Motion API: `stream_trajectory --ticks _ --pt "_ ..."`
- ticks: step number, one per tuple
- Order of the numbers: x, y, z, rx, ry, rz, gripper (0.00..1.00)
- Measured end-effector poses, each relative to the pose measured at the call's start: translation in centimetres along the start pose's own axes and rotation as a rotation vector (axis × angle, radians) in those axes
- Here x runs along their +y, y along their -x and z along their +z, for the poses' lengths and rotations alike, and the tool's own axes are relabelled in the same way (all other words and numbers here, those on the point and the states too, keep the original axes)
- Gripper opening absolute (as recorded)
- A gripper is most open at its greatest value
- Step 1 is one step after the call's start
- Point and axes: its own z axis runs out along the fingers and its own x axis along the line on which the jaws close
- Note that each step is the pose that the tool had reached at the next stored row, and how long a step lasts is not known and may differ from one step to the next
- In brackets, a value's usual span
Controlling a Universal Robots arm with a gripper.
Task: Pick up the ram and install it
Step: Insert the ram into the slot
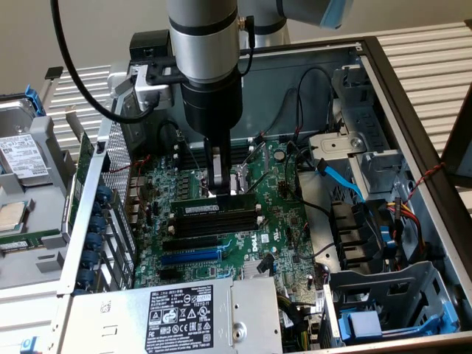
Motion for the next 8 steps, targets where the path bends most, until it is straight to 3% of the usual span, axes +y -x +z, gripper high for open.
stream_trajectory --ticks 8 --pt "0.0 -0.04 0.11 -0.002 -0.004 -0.001 0.13"
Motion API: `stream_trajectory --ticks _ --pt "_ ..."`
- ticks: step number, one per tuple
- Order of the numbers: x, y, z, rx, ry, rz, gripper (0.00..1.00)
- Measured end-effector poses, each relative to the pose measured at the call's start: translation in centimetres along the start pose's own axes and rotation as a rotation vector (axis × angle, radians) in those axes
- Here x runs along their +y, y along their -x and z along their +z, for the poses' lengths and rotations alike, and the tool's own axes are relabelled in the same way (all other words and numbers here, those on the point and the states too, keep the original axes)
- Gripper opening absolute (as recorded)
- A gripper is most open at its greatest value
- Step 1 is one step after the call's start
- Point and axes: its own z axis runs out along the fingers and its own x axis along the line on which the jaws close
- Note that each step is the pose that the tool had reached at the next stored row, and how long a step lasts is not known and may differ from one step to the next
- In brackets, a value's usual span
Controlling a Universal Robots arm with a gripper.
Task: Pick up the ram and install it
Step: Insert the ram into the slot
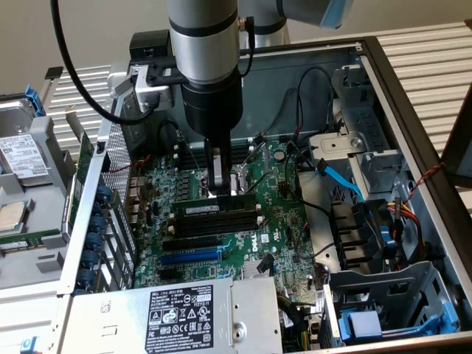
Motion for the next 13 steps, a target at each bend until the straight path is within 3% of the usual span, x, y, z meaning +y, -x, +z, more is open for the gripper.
stream_trajectory --ticks 4,7,13 --pt "0.01 0.0 0.16 0.0002 0.0004 -0.006 0.13" --pt "0.0 0.0 0.21 0.0001 0.0095 -0.019 0.13" --pt "-0.03 0.01 0.47 -0.0002 0.0097 -0.022 0.13"
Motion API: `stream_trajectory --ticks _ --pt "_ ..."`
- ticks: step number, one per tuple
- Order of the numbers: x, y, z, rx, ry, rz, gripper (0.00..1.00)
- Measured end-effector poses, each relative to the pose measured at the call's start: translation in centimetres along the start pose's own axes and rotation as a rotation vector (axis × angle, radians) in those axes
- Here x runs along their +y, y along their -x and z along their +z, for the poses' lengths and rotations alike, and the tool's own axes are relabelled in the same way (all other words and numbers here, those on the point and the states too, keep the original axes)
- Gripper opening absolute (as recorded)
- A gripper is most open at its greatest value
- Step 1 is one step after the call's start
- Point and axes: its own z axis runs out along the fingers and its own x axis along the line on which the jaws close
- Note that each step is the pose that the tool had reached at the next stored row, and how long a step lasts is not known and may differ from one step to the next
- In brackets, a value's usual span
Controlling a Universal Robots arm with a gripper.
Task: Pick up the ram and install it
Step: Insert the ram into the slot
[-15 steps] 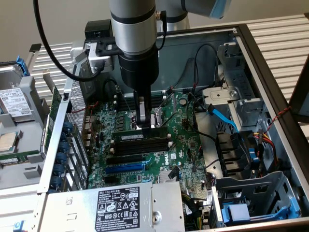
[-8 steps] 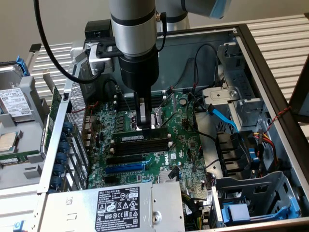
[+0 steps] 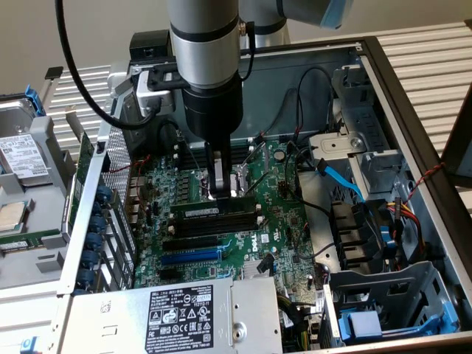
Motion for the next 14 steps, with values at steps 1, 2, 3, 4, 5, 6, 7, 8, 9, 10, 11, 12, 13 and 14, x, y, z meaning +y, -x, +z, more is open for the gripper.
stream_trajectory --ticks 1,2,3,4,5,6,7,8,9,10,11,12,13,14 --pt "0.0 0.0 0.06 0.0 0.0 0.0 0.13" --pt "0.0 0.0 0.11 -0.0001 0.0 0.0 0.13" --pt "0.0 0.0 0.17 0.0 0.0 0.0 0.13" --pt "0.0 0.0 0.23 0.0 0.0 0.0 0.13" --pt "-0.01 0.0 0.31 0.0 0.0001 0.0 0.13" --pt "-0.02 0.0 0.37 0.0 0.0 0.0 0.13" --pt "-0.02 0.0 0.42 0.0001 0.0001 0.0 0.13" --pt "-0.02 0.0 0.43 0.0003 0.0002 0.0 0.13" --pt "-0.02 0.0 0.44 0.0003 0.0003 0.0 0.13" --pt "-0.03 0.01 0.46 0.0001 0.0001 0.0 0.13" --pt "-0.03 0.0 0.47 0.0 0.0 0.0 0.13" --pt "-0.03 -0.01 0.49 -0.0002 -0.0001 0.0 0.13" --pt "-0.04 -0.05 0.5 -0.0002 -0.0001 -0.001 0.13" --pt "-0.04 -0.09 0.51 -0.0001 -0.0001 -0.001 0.13"
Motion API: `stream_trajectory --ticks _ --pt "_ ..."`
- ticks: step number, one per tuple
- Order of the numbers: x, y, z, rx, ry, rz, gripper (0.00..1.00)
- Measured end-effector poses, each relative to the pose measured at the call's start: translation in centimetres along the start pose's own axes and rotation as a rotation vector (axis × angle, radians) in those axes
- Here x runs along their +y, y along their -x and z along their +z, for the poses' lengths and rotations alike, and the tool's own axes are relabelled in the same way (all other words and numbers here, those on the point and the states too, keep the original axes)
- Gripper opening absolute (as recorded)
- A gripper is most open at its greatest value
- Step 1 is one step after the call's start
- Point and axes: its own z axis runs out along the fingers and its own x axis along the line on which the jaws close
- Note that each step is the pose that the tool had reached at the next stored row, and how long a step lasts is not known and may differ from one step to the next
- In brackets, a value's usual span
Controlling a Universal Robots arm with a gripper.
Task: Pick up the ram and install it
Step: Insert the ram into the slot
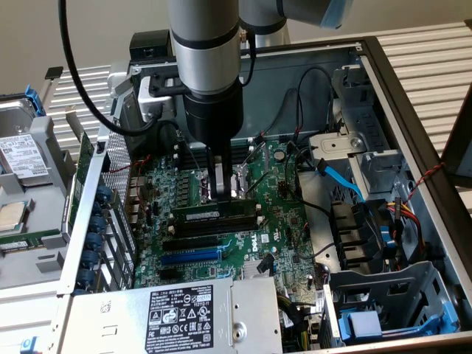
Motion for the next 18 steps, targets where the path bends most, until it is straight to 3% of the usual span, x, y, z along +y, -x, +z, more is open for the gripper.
stream_trajectory --ticks 18 --pt "-0.1 -0.01 0.13 0.0003 0.0004 0.014 0.13"
